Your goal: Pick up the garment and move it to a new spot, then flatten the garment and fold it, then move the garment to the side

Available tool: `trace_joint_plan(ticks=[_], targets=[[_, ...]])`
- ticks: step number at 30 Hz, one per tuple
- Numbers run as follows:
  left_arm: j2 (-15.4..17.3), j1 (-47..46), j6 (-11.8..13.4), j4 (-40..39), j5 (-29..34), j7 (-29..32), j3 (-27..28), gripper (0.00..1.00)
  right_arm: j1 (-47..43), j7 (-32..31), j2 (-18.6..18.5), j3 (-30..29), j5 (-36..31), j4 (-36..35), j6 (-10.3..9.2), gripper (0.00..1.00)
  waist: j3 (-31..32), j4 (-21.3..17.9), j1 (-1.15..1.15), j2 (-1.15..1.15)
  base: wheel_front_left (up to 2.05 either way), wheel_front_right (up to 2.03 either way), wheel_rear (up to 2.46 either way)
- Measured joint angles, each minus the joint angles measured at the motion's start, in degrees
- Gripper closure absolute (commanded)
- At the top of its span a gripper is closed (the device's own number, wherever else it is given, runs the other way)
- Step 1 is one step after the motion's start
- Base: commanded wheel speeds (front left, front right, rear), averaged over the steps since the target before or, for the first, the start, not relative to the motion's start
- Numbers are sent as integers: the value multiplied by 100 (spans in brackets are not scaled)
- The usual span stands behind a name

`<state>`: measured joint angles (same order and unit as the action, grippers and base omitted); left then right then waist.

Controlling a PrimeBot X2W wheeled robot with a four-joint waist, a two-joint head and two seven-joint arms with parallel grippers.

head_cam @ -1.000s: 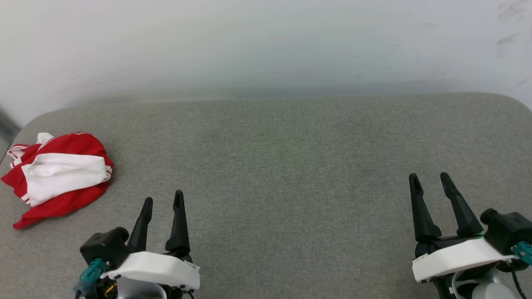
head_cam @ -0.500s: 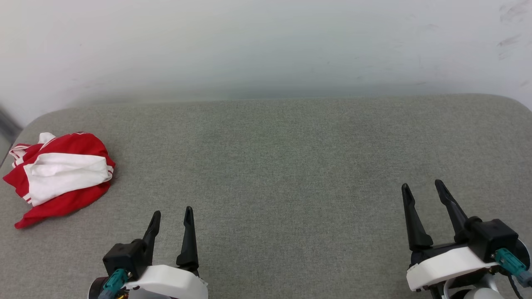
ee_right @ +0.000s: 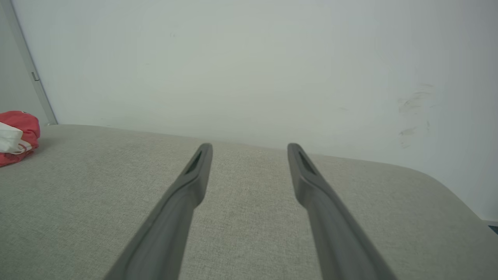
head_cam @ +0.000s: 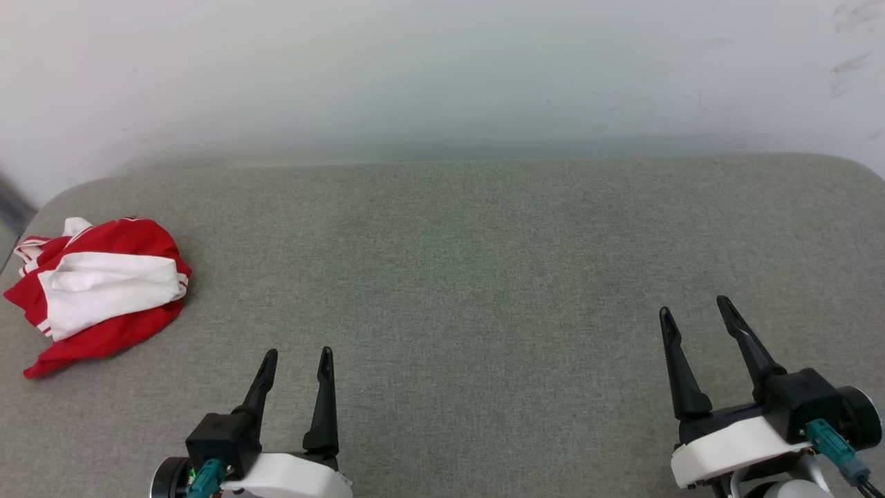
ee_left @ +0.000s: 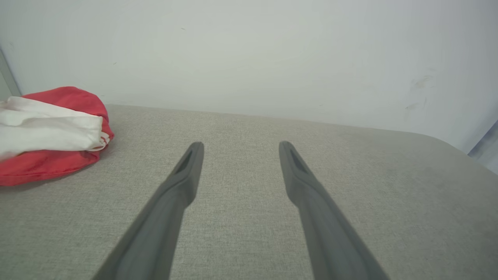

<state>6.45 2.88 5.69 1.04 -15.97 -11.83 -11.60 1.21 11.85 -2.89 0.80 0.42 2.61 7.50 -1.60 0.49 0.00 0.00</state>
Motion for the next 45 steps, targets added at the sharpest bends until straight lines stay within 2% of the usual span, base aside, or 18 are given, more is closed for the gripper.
trace_joint_plan(ticks=[12,18,30,38,45], targets=[[-315,143,-581,-98,272,-140,558,0,-36,132,-1,-40,595,80,0,0,-20,-9,0,0,0,0,0],[-347,204,-769,-13,536,-200,648,0,-37,201,-1,-31,526,146,0,0,-6,-25,0,0,0,0,0],[-353,253,-801,85,891,-324,531,0,-66,324,-1,-20,76,172,0,0,-18,-18,0,0,0,0,0],[-353,252,-805,89,827,-324,537,0,-84,324,-1,27,125,197,0,0,-16,52,0,0,0,0,0],[-354,248,-804,88,814,-324,608,0,-131,324,-2,201,263,248,0,0,-1,318,0,0,0,0,0]])
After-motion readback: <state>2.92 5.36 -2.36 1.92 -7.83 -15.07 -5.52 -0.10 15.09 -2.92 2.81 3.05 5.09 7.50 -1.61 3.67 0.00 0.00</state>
